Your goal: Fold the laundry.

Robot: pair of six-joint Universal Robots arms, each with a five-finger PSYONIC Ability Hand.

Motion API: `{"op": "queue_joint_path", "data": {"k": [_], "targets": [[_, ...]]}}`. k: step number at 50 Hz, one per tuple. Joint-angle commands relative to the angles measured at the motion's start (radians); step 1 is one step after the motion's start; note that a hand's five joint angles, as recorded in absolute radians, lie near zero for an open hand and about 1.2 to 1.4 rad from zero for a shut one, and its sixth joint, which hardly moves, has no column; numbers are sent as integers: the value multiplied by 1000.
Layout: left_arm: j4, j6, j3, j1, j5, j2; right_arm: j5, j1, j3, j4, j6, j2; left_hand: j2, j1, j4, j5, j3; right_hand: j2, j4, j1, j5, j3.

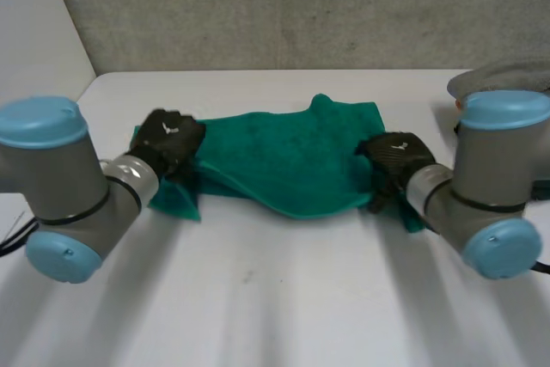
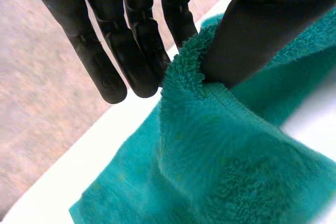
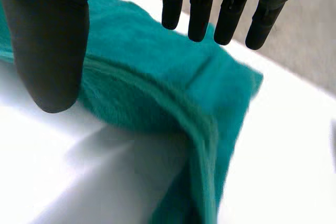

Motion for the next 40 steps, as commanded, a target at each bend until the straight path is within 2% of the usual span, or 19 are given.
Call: {"op": "queue_joint_path", "data": {"k": [1,5,12,16,17,19,22,24,27,31,32,35,40], "targets": [[-3,-40,-1,7,2,65,-57,-105,83,45,74,-31,205,252,201,236,211,118,133,122,140,124],[-3,-41,2,14,2,72,-94,-148,132,30,45,-43,205,252,201,236,211,121,136,124,143,127],[-3,-43,8,16,1,72,-96,-153,163,-64,-23,-20,205,252,201,236,211,194,209,198,216,201],[-5,-54,9,19,1,76,-91,-150,146,-98,-73,29,205,252,201,236,211,414,429,417,436,420],[-6,-64,9,23,1,82,-89,-152,137,-104,-98,40,205,252,201,236,211,638,654,642,660,645],[-8,-78,8,25,2,91,-94,-153,126,-105,-118,44,205,252,201,236,211,857,872,861,879,863],[-14,-110,3,33,2,121,-88,-153,100,-98,-142,49,205,252,201,236,211,901,917,905,924,908],[-19,-123,3,40,2,131,-88,-156,104,-96,-146,37,205,252,201,236,211,1023,1039,1027,1045,1030],[-34,-130,3,56,4,154,-91,-161,110,-96,-147,34,205,252,201,236,211,1024,1039,1028,1046,1031],[-103,-130,3,62,7,213,-92,-164,115,-59,-176,-38,205,252,201,236,211,1024,1039,1028,1046,1031],[-144,-129,6,68,10,246,-92,-167,115,-14,-213,-110,205,252,201,236,211,1024,1039,1028,1046,1031],[-201,-126,8,86,25,305,-94,-170,101,74,-286,-207,205,252,201,236,211,1024,1039,1028,1046,1031],[-308,-121,31,167,108,404,-105,-211,42,209,-405,-377,205,252,201,236,211,1024,1039,1028,1046,1031]]}}
